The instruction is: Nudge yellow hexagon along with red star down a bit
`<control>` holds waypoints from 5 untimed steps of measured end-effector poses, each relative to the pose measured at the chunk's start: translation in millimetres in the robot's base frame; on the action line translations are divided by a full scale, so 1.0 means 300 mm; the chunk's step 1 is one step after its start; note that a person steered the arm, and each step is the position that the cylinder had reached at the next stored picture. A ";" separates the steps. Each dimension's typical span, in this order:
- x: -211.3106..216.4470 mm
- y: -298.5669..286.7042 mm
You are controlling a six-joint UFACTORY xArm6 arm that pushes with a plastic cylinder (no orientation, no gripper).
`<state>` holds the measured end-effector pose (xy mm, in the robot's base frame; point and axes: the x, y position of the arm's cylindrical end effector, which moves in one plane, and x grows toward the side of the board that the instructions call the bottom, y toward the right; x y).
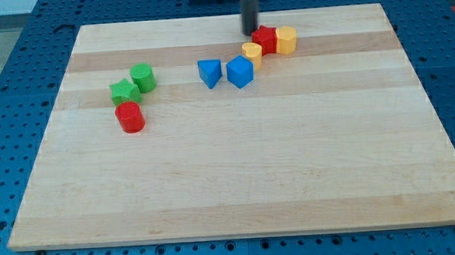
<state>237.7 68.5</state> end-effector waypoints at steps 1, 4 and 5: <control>-0.011 0.237; 0.116 0.019; 0.125 -0.115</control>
